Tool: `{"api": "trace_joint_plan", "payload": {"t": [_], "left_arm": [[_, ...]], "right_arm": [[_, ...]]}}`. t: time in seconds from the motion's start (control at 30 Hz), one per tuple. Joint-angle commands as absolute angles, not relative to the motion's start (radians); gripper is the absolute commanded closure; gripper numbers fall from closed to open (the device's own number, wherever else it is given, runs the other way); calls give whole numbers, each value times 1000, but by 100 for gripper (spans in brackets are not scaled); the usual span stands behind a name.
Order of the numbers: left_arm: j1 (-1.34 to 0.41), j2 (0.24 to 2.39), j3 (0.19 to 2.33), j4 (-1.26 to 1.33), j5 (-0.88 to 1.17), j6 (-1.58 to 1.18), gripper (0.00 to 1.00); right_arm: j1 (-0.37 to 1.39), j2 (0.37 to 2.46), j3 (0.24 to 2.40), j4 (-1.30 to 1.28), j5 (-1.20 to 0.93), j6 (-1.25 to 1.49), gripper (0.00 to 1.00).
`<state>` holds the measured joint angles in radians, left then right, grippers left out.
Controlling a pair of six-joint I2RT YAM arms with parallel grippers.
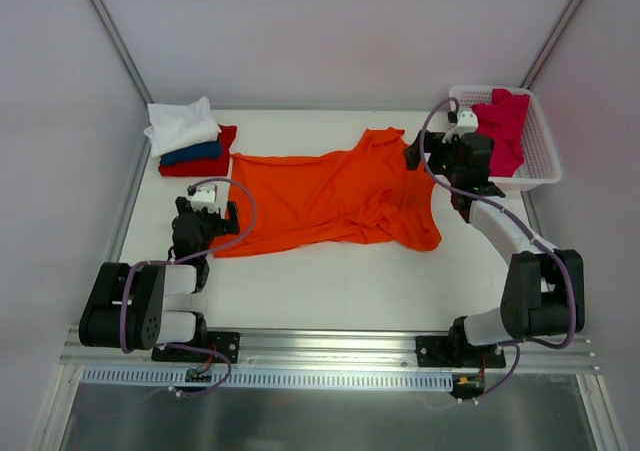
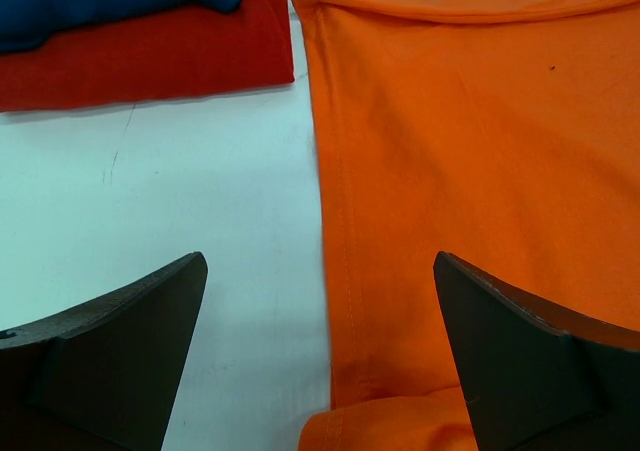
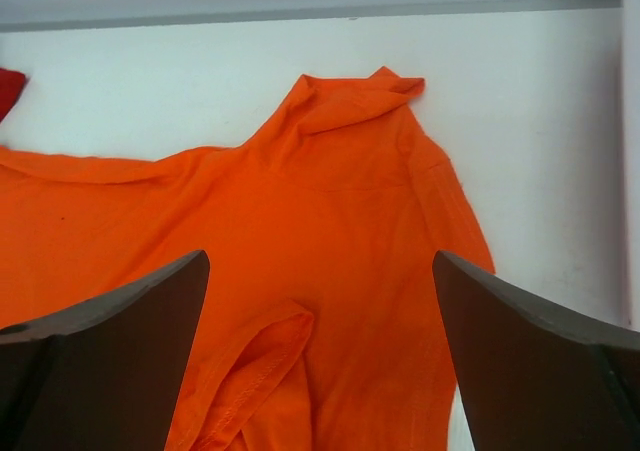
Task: Fold and stack the t-shirts
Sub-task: Flatten out the tshirt
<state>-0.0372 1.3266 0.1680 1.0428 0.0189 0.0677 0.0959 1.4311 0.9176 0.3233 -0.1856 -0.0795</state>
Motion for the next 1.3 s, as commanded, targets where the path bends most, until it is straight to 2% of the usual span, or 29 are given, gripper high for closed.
{"api": "trace_joint_plan", "payload": {"t": [0.0, 0.6, 0.87, 1.27], "left_arm": [[-26, 1324, 179, 1095, 45, 58, 1], [-26, 1325, 179, 1094, 46, 58, 1], [-26, 1324, 179, 1094, 46, 58, 1], [-26, 1325, 179, 1095, 46, 58, 1]], "right_arm": [[168, 1382, 939, 333, -123, -117, 1], [638, 1354, 1113, 105, 257, -285, 1], [834, 1446, 1192, 5, 729, -390, 1], [897, 1529, 1232, -55, 1360, -243, 5]]}}
